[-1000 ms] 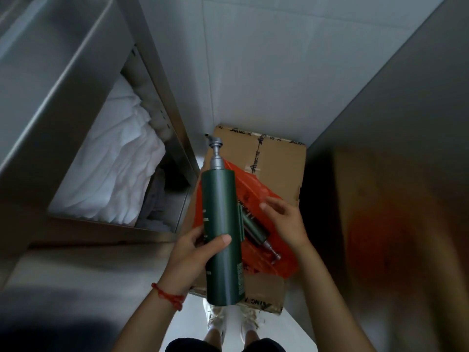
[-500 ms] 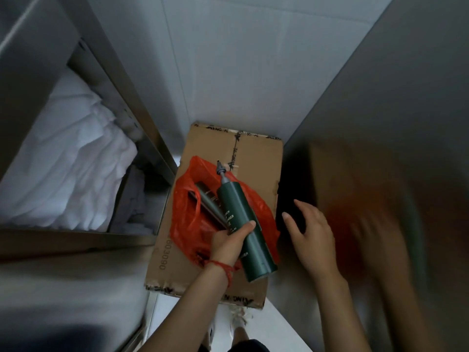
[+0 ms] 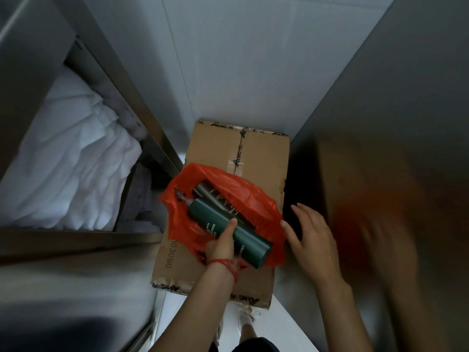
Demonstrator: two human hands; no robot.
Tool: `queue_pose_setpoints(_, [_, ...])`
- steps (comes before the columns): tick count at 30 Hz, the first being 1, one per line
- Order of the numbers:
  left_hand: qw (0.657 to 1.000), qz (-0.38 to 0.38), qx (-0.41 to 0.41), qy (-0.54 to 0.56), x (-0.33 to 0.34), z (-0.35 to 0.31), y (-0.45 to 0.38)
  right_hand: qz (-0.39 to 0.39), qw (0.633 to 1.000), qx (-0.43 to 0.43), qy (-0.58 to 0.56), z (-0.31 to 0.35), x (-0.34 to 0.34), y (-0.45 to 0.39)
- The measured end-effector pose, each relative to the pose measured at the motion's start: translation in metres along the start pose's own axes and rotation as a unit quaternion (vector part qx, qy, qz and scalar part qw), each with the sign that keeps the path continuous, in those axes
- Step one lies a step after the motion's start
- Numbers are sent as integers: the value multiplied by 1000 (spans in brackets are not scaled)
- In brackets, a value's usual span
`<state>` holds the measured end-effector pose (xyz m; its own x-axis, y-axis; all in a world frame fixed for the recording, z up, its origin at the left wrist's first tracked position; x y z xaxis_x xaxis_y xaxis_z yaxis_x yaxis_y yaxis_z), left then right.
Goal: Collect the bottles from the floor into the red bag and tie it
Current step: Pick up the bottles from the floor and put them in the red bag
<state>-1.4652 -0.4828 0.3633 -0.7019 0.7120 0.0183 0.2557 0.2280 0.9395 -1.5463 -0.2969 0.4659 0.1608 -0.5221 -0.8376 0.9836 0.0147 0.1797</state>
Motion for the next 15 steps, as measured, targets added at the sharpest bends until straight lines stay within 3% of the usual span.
queue_pose_setpoints(3, [998, 5, -20, 58, 13, -9, -9, -6, 1000, -2, -10, 0, 1, -2])
queue_pose_setpoints(7, [998, -1, -21, 55, 25, -21, -23, -9, 1000, 2, -25, -2, 6, -1])
queue_pose_setpoints(15, [996, -48, 0, -80, -7, -21, -47, 2, 998, 1, -56, -5, 14, 0])
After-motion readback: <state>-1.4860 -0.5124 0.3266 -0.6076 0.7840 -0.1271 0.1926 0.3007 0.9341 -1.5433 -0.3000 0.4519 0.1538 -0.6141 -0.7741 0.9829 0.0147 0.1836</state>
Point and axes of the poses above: each hand's wrist, its own y-axis away from the middle knuckle, its own x-axis out of the palm, z = x × y, the point moved 10 cm from there along -y, towards the middle knuckle, and after that the axes turned 4 degrees about -y, right-handed, at the moved point
